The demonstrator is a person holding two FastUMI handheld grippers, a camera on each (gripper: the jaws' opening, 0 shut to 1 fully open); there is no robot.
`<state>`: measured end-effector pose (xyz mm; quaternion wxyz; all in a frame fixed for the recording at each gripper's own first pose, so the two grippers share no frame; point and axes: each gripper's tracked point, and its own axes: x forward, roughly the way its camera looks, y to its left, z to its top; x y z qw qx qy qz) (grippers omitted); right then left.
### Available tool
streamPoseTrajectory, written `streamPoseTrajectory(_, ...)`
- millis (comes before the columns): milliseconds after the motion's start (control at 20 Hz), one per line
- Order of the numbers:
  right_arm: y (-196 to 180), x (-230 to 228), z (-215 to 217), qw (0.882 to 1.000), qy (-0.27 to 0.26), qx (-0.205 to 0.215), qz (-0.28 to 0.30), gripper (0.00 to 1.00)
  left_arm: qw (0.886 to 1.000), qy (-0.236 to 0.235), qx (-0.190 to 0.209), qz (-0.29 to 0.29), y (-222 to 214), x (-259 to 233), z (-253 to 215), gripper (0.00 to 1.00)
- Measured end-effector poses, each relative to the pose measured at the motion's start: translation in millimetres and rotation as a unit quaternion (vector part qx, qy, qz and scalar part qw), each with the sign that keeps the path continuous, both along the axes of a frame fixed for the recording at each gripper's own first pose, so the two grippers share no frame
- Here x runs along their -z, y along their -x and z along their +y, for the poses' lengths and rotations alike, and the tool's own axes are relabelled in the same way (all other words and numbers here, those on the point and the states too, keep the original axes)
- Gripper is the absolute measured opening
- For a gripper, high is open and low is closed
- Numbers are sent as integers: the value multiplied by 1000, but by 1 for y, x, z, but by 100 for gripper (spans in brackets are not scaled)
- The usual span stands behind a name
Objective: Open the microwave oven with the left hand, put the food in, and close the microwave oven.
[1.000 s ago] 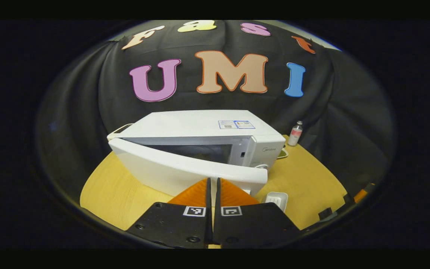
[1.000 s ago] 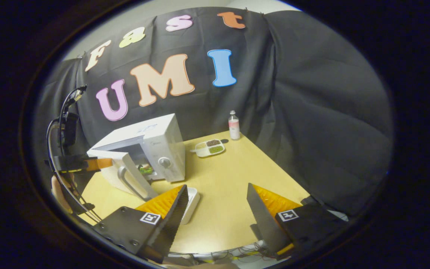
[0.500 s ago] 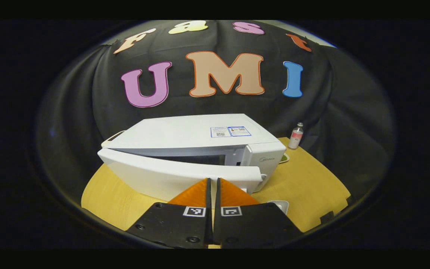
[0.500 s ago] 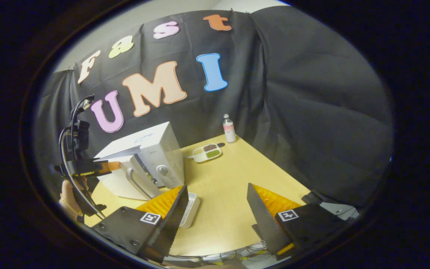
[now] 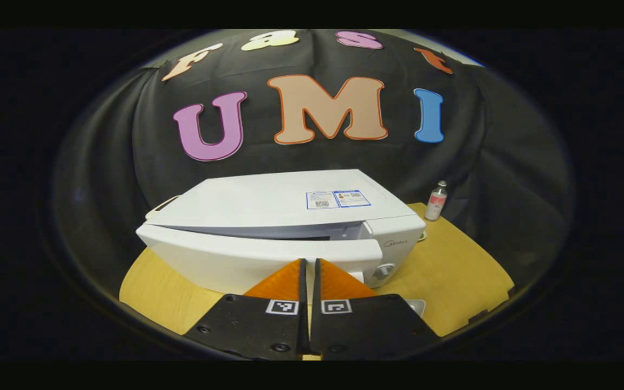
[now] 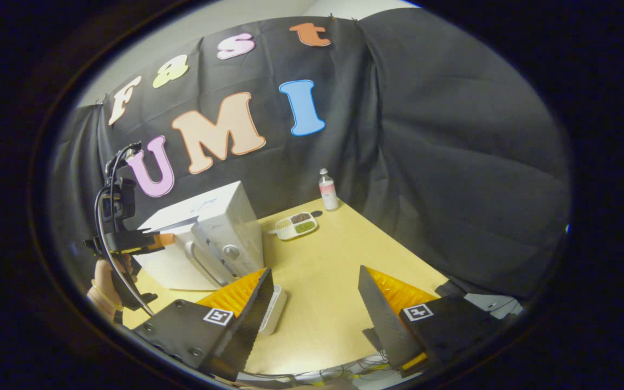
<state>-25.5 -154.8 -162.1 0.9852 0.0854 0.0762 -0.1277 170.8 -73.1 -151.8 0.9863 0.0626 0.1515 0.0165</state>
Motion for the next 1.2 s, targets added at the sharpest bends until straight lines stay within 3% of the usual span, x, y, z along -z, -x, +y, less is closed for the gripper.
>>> streamPoseTrajectory(250, -7, 2, -4, 1000, -4, 5, 3, 89, 1000, 9, -7, -3, -8, -2, 1, 0)
streamPoseTrajectory(350, -8, 5, -1, 1000, -2, 2, 10, 89, 1000, 15, -11, -2, -10, -2, 1, 5)
streamPoseTrajectory(400, -9, 7, 0, 1000, 1, 0, 16, 89, 1000, 14, -11, 0, -11, -2, 1, 0)
streamPoseTrajectory(450, -11, 8, 2, 1000, 4, -2, 20, 98, 1000, 11, -12, 0, -13, -1, 1, 2)
streamPoseTrajectory(500, -14, 9, 3, 1000, 6, -5, 22, 89, 1000, 10, -12, 1, -14, -1, 2, 1)
streamPoseTrajectory(800, -20, 14, 11, 999, 17, -19, 37, 89, 1000, 13, -15, 6, -17, 2, 0, 5)
streamPoseTrajectory(900, -23, 18, 11, 999, 15, -22, 42, 89, 1000, 14, -20, 7, -19, 2, 0, 0)
streamPoseTrajectory(1200, -32, 21, 9, 998, 5, -25, 50, 89, 1000, 19, -24, 6, -19, 3, -1, 1)
